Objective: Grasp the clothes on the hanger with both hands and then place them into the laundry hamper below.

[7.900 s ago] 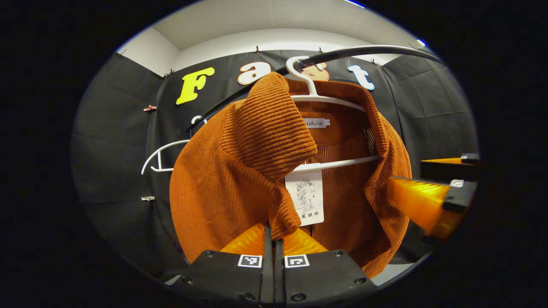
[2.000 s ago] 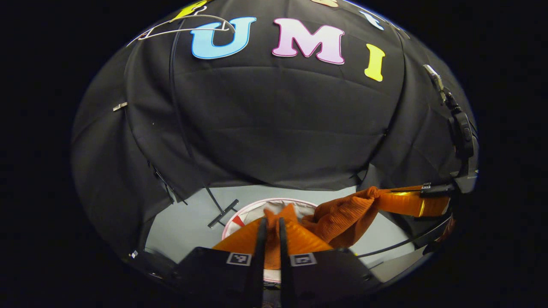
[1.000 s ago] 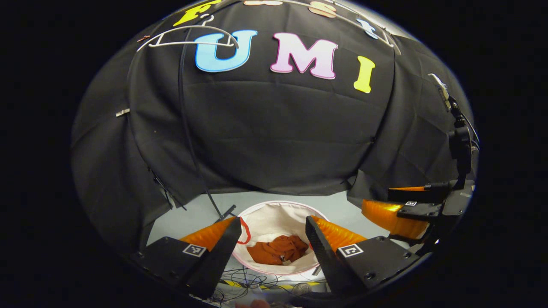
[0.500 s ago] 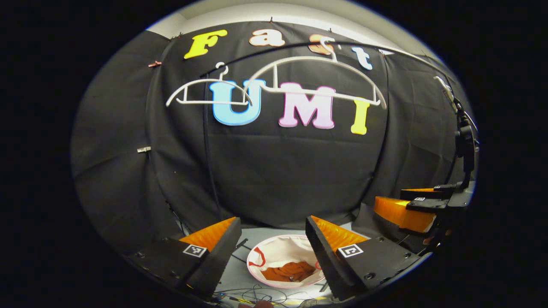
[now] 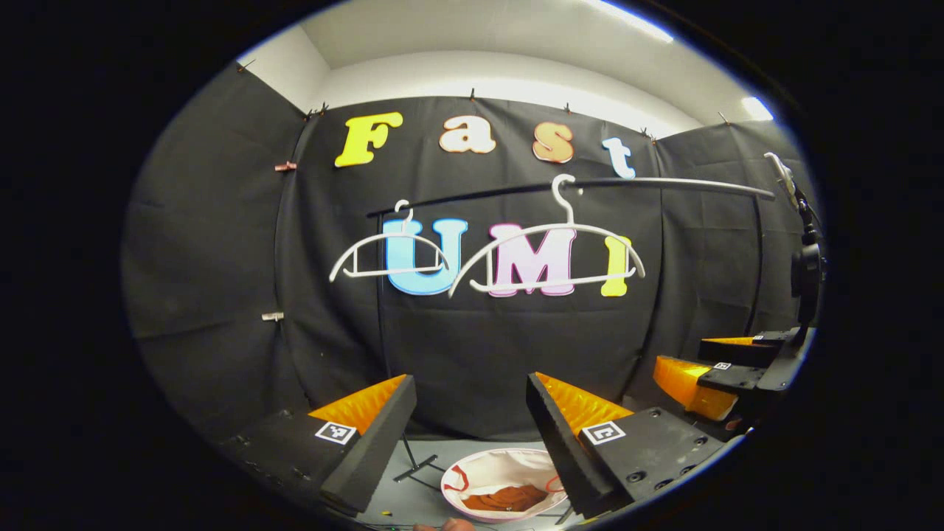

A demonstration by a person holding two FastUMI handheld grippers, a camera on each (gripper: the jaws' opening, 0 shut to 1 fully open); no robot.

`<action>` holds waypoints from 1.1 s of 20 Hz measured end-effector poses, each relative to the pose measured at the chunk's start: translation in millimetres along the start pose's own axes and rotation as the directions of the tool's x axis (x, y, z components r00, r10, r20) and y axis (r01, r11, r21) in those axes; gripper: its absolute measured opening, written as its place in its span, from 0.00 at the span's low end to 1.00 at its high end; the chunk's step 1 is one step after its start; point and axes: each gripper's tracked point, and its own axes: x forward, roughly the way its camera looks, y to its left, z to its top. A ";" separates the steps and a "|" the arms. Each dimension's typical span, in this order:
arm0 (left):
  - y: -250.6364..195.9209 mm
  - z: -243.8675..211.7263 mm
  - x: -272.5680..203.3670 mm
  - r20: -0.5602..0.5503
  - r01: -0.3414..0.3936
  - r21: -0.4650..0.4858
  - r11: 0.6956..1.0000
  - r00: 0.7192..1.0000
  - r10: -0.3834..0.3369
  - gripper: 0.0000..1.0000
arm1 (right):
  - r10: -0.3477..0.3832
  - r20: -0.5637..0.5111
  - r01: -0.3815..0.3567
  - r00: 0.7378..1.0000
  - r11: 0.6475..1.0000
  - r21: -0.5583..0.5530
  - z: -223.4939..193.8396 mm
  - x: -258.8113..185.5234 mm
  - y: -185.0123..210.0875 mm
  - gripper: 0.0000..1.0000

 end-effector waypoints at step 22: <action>-3.5 82.0 -85.8 0.152 -0.033 0.014 0.999 0.988 0.031 0.92 | 0.005 0.181 -0.007 0.983 1.000 0.011 98.1 -83.3 -4.0 0.94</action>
